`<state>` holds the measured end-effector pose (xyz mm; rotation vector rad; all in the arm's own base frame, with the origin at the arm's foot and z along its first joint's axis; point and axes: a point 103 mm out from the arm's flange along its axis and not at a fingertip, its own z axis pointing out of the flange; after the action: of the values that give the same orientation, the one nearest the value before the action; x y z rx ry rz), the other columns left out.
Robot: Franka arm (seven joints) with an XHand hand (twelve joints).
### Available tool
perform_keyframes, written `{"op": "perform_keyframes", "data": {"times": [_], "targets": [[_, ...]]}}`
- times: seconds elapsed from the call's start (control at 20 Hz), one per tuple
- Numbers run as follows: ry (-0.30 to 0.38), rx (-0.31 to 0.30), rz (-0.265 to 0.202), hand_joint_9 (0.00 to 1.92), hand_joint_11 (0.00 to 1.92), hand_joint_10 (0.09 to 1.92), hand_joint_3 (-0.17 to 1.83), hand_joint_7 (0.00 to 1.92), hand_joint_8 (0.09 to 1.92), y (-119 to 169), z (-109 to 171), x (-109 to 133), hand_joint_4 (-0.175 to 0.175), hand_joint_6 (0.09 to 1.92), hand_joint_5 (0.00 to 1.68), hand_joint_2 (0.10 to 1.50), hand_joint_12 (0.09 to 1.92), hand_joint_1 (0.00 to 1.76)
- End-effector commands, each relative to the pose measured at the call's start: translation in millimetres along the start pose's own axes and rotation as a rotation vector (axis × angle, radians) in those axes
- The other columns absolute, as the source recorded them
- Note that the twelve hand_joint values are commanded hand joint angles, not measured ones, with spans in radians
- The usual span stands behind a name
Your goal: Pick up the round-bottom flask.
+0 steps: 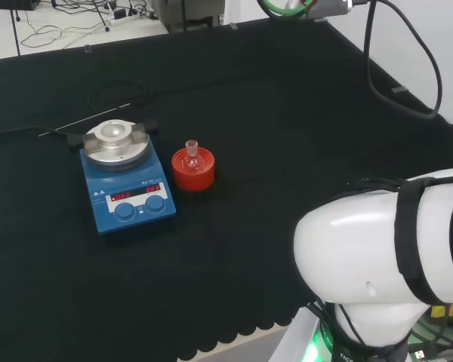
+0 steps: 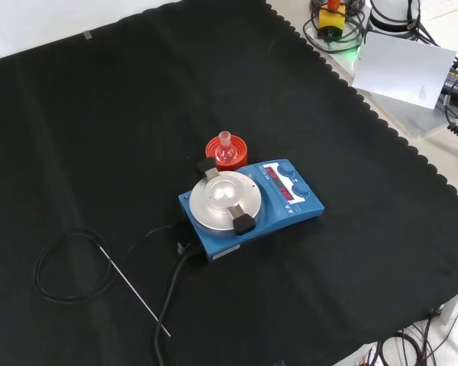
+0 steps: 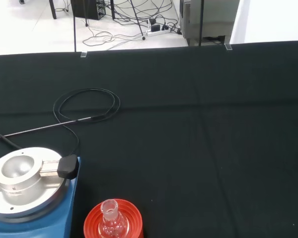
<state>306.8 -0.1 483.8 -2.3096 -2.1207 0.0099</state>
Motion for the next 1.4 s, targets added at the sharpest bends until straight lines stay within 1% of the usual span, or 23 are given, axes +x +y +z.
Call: {"op": "perform_keyframes", "data": {"times": [0.05,0.1,0.2,0.3,0.6,0.85,1.0,1.15,1.25,1.3,1.4], "targets": [[-0.008,-0.01,0.0,0.44,0.24,0.87,0.66,0.32,0.78,0.3,0.3,0.0,-0.015,0.52,0.28,1.05,1.37,0.39],[-0.007,-0.01,0.0,0.31,0.12,0.77,0.53,0.18,0.69,0.7,0.6,-0.8,-0.011,0.46,0.3,1.14,1.36,0.25],[-0.004,-0.009,0.0,0.21,0.02,0.69,0.39,0.09,0.61,1.8,0.9,-0.2,-0.008,0.37,0.33,1.23,1.36,0.15],[-0.007,-0.014,0.003,0.2,0.0,0.67,0.35,0.07,0.59,3.0,1.1,1.0,-0.008,0.34,0.34,1.25,1.36,0.13],[-0.008,-0.012,0.023,0.19,0.0,0.67,0.32,0.07,0.58,9.7,7.9,6.9,-0.008,0.32,0.35,1.26,1.37,0.13],[-0.019,-0.001,0.051,0.2,0.0,0.67,0.31,0.07,0.58,19.3,19.8,31.4,-0.009,0.32,0.36,1.26,1.37,0.14],[-0.034,0.002,0.071,0.2,0.0,0.67,0.31,0.07,0.58,27.0,33.3,52.7,-0.009,0.31,0.36,1.26,1.37,0.15],[-0.04,0.018,0.08,0.21,0.0,0.67,0.3,0.08,0.58,37.6,49.9,80.3,-0.01,0.31,0.37,1.26,1.38,0.16],[-0.052,0.04,0.075,0.21,0.0,0.67,0.3,0.08,0.58,46.9,64.3,102.7,-0.01,0.31,0.37,1.26,1.38,0.16],[-0.053,0.047,0.069,0.21,0.0,0.67,0.29,0.08,0.58,52.5,72.6,110.1,-0.011,0.31,0.37,1.26,1.38,0.17],[-0.046,0.046,0.052,0.21,0.0,0.67,0.29,0.09,0.58,64.3,90.4,111.9,-0.011,0.31,0.38,1.26,1.38,0.18]]}}
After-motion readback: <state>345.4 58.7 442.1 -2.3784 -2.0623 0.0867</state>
